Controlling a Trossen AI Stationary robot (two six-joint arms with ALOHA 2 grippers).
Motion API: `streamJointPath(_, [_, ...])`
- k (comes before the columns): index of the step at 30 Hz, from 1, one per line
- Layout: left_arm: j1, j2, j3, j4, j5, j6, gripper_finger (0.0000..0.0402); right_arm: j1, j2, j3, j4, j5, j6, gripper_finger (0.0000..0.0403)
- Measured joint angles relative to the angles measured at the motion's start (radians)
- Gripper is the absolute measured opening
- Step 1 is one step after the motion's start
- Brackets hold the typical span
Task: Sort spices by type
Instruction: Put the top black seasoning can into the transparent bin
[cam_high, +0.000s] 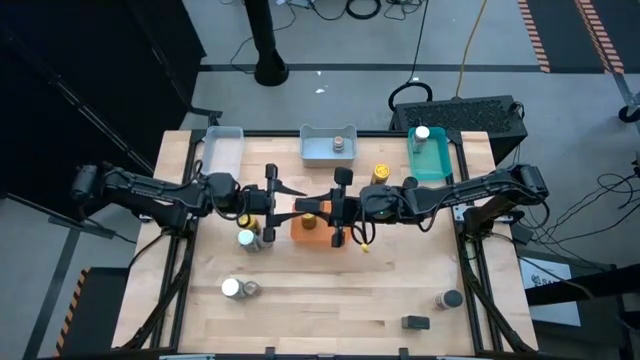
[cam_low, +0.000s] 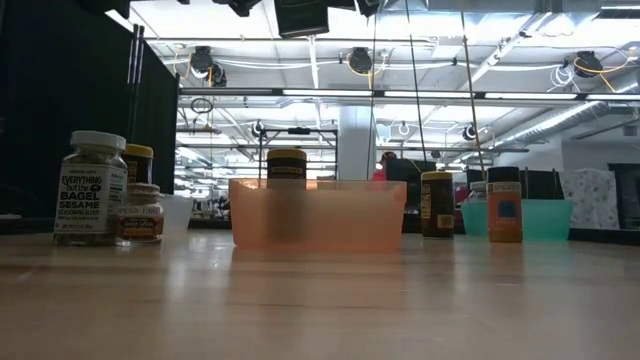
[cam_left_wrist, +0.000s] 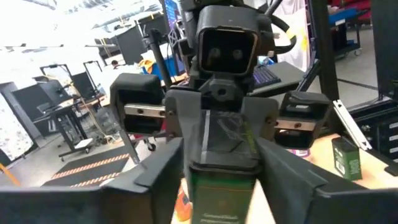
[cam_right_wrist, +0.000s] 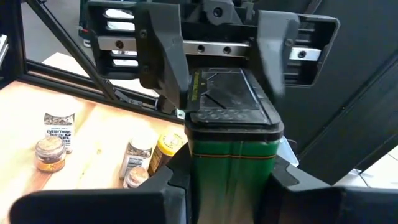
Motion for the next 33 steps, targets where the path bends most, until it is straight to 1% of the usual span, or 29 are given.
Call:
streamJointPath(5, [-0.001, 0.0, 0.0, -0.009, 0.001, 0.016, 0.015, 0.0, 0.0, 0.0, -0.002, -0.004, -0.003, 0.0086])
streamJointPath(9, [-0.002, 0.0, 0.0, 0.0, -0.001, 0.016, 0.0143, 0.0, 0.0, 0.0, 0.004, -0.004, 0.007, 0.0096])
streamJointPath(11, [-0.002, 0.0, 0.0, 0.007, -0.037, 0.016, 0.0143, -0.002, 0.0, 0.0, 0.008, 0.0, 0.022, 0.0112])
streamJointPath(15, [-0.003, -0.002, 0.0, 0.009, -0.131, -0.015, 0.0143, -0.005, 0.0, 0.0, 0.014, 0.039, 0.028, 0.0152])
streamJointPath(18, [-0.002, -0.013, -0.001, 0.005, -0.205, -0.033, 0.0143, -0.009, -0.008, 0.0, 0.008, 0.134, 0.017, 0.0177])
streamJointPath(19, [0.0, -0.019, -0.001, 0.003, -0.215, -0.033, 0.0143, -0.009, -0.016, 0.0, 0.007, 0.164, 0.017, 0.0185])
streamJointPath(22, [0.0, -0.035, -0.001, 0.004, -0.263, -0.034, 0.0143, -0.019, -0.043, 0.0, -0.004, 0.189, 0.01, 0.0204])
streamJointPath(24, [-0.001, -0.046, -0.001, -0.005, -0.349, -0.032, 0.0143, -0.028, -0.059, 0.0, -0.022, 0.191, 0.02, 0.0215])
streamJointPath(25, [0.0, -0.054, -0.001, -0.006, -0.42, -0.029, 0.0143, -0.034, -0.068, 0.0, -0.024, 0.203, 0.025, 0.0219])
streamJointPath(28, [0.002, -0.106, -0.001, -0.048, -0.688, -0.003, 0.0143, -0.047, -0.092, 0.0, -0.074, 0.271, 0.058, 0.0229])
streamJointPath(30, [0.014, -0.148, -0.001, -0.109, -0.851, 0.001, 0.0143, -0.059, -0.105, 0.0, -0.14, 0.313, 0.081, 0.0232])
streamJointPath(31, [0.022, -0.171, -0.001, -0.139, -0.904, -0.008, 0.0143, -0.067, -0.108, 0.0, -0.173, 0.319, 0.092, 0.0232])
streamJointPath(33, [0.049, -0.225, -0.001, -0.228, -0.973, -0.052, 0.0143, -0.085, -0.113, 0.0, -0.244, 0.317, 0.108, 0.0232])
